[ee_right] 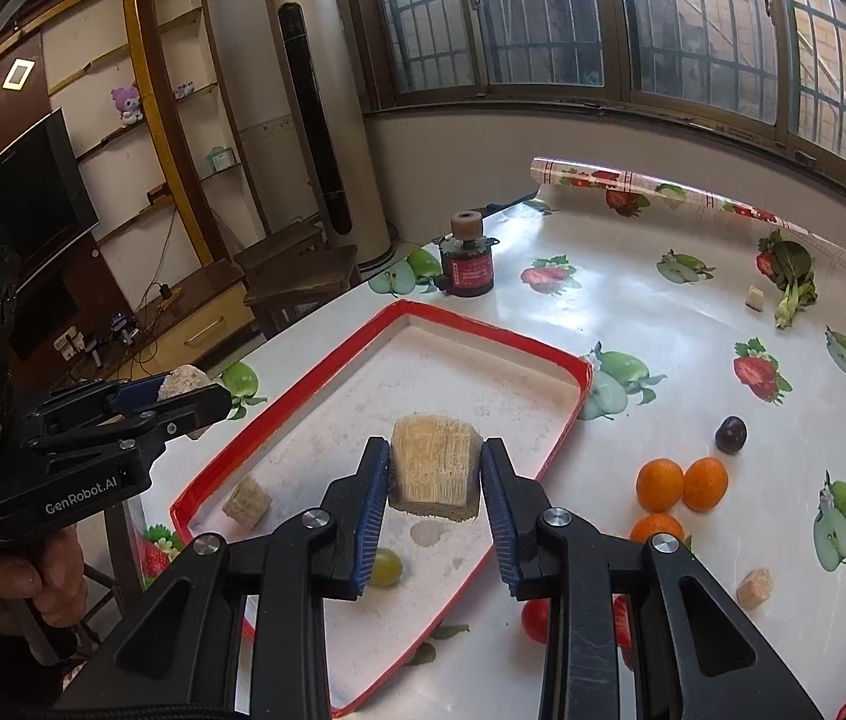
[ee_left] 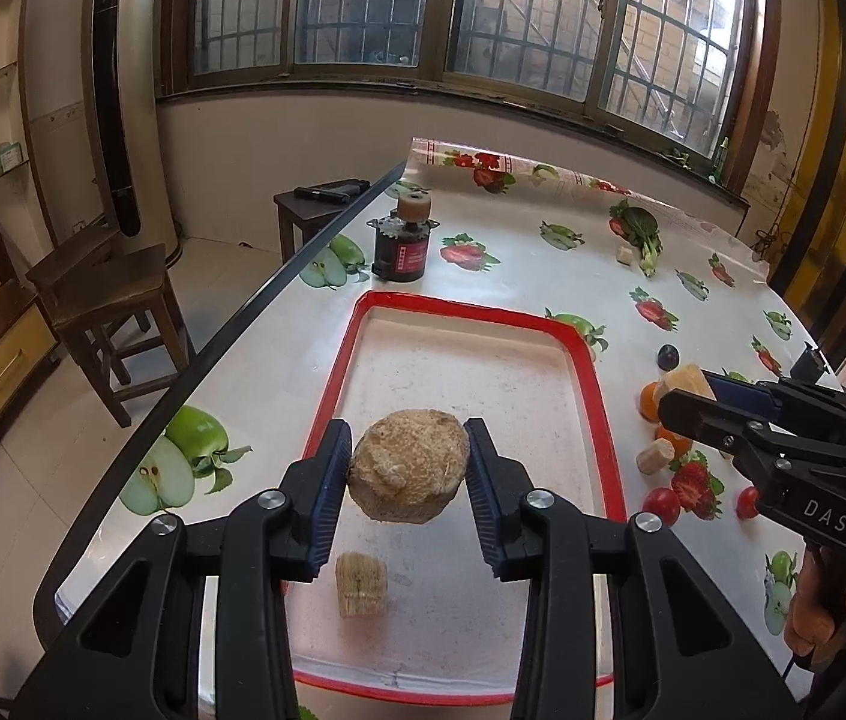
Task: Organize fruits
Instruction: 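Carry the biscuit in the left gripper while the right carries the cube over the tray, then open the left gripper over the tray while the right releases the cube inside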
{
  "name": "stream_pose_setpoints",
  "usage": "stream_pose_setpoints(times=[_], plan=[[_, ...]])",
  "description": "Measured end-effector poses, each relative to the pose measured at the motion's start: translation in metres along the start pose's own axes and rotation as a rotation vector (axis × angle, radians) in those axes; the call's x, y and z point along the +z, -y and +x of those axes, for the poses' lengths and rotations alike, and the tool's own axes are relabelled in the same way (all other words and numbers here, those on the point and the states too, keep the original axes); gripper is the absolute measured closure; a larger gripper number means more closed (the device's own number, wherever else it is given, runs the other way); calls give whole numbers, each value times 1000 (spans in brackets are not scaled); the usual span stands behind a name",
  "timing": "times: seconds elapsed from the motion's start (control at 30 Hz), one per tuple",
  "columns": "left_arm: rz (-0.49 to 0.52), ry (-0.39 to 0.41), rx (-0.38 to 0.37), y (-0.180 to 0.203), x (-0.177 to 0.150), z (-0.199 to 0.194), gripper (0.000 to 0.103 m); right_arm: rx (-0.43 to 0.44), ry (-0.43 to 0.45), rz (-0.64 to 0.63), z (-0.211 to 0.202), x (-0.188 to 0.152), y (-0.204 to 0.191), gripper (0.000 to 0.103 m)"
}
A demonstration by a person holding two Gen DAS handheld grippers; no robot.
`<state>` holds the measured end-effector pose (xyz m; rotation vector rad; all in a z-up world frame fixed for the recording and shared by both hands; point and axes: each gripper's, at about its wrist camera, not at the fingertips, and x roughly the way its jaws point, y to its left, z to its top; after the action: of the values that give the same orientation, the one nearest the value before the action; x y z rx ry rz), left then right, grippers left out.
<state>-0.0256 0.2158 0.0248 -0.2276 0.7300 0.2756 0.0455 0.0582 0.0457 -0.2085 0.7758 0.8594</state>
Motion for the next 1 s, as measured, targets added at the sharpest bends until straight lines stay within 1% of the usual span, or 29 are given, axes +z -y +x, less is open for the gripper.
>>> stream_pose_setpoints(times=[0.1, 0.3, 0.6, 1.0], plan=[[-9, -28, 3, -2, 0, 15, 67, 6, -14, -1, 13, 3, -2, 71], [-24, -82, 11, -6, -5, 40, 67, 17, -81, 1, 46, -7, -2, 71], [-36, -169, 13, -8, -9, 74, 67, 24, -145, 2, 79, -15, 0, 71], [-31, -260, 15, -9, -23, 97, 67, 28, -222, -19, 112, -26, -2, 71]])
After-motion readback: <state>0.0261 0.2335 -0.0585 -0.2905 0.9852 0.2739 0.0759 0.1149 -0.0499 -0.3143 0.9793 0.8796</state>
